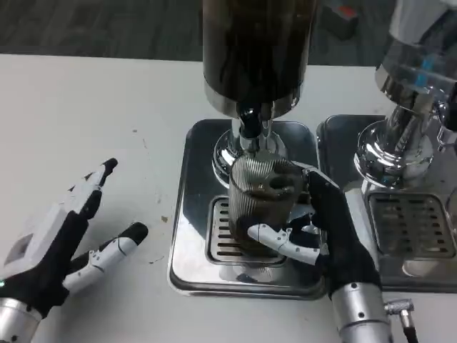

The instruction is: Grasp the cup under the faucet to collect the drink, then remove the cup.

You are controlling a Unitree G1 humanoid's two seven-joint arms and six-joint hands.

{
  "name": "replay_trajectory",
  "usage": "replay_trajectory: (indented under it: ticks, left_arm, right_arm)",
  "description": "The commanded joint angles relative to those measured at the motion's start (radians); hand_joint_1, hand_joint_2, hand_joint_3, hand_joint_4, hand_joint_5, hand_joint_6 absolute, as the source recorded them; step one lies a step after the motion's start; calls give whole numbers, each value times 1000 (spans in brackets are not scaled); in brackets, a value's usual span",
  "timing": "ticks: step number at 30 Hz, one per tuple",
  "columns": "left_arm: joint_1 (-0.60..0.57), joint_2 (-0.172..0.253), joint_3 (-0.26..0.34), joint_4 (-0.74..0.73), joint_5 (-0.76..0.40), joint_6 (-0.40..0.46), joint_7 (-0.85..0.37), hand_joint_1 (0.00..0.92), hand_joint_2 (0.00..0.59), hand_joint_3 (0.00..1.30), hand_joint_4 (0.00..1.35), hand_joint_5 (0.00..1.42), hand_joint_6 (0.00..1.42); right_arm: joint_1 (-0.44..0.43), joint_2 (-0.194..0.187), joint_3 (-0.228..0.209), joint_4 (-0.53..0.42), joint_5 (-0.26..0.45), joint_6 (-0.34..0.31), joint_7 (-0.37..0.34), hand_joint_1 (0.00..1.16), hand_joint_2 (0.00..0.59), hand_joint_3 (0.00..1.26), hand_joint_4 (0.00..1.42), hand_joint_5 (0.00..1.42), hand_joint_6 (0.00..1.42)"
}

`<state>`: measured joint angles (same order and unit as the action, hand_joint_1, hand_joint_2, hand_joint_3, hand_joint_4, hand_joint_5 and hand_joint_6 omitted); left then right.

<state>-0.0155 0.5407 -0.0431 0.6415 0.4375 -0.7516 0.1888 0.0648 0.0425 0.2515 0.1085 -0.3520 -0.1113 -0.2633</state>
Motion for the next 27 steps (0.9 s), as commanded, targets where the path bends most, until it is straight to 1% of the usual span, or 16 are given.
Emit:
replay_trajectory:
  ticks: [1, 7, 14, 16, 20, 23, 27]
  left_arm:
    - [-18, 14, -9, 13, -6, -15, -13, 0, 166, 17, 0, 0, 0]
    - [-21, 26, -21, -2, 20, -15, -1, 0, 163, 15, 0, 0, 0]
    - [4, 63, -24, -78, 110, 6, 46, 0, 138, 0, 0, 1, 0]
    - [7, 70, -25, -86, 125, 17, 52, 0, 125, 0, 0, 0, 0]
    - [12, 87, -23, -90, 147, 34, 57, 0, 121, 0, 0, 0, 0]
    - [24, 99, -27, -106, 167, 42, 63, 0, 85, 0, 0, 0, 0]
    - [58, 126, -35, -150, 223, 63, 81, 0, 65, 0, 0, 0, 0]
  right_arm:
    - [5, 3, 4, -48, -18, -49, -23, 969, 217, 496, 603, 724, 854]
    - [23, -4, 10, -70, -44, -46, -34, 969, 217, 496, 603, 725, 862]
    - [49, -22, 9, -96, -55, -55, -30, 969, 217, 497, 603, 726, 878]
    - [56, -24, 11, -105, -59, -58, -28, 969, 217, 497, 603, 727, 879]
    - [78, -29, 18, -128, -67, -57, -26, 969, 217, 497, 606, 732, 881]
    - [94, -31, 20, -140, -63, -59, -26, 968, 216, 497, 609, 734, 883]
    - [119, -30, 25, -162, -57, -66, -23, 962, 215, 494, 611, 734, 896]
